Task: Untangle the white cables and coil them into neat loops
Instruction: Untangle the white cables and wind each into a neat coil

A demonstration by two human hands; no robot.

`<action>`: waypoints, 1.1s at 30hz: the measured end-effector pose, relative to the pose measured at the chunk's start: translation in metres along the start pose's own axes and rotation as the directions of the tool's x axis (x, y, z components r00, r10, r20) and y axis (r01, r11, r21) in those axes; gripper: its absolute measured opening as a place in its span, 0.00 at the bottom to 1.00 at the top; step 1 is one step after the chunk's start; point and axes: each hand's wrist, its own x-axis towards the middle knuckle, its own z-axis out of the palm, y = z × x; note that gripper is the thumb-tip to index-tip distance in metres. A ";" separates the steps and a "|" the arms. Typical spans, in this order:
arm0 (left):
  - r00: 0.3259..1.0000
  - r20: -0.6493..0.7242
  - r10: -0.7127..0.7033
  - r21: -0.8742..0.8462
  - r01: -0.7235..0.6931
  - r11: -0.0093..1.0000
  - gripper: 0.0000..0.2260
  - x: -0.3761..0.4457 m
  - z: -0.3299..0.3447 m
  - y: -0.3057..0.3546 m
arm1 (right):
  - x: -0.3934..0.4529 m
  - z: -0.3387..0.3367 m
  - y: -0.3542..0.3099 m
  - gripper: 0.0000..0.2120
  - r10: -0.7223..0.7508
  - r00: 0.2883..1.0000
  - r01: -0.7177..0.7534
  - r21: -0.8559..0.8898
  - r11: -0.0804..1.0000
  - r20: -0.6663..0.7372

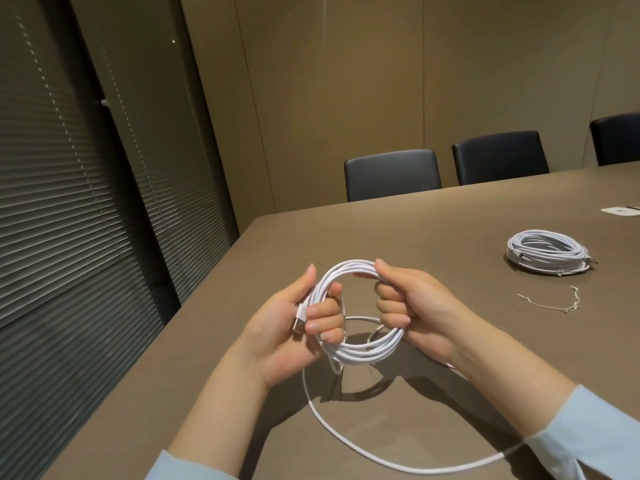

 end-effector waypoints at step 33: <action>0.910 -0.371 0.186 0.068 -0.173 0.982 0.13 -0.001 -0.001 0.009 | 0.000 0.001 0.009 0.12 -0.043 0.999 0.042 -0.277 0.960 0.002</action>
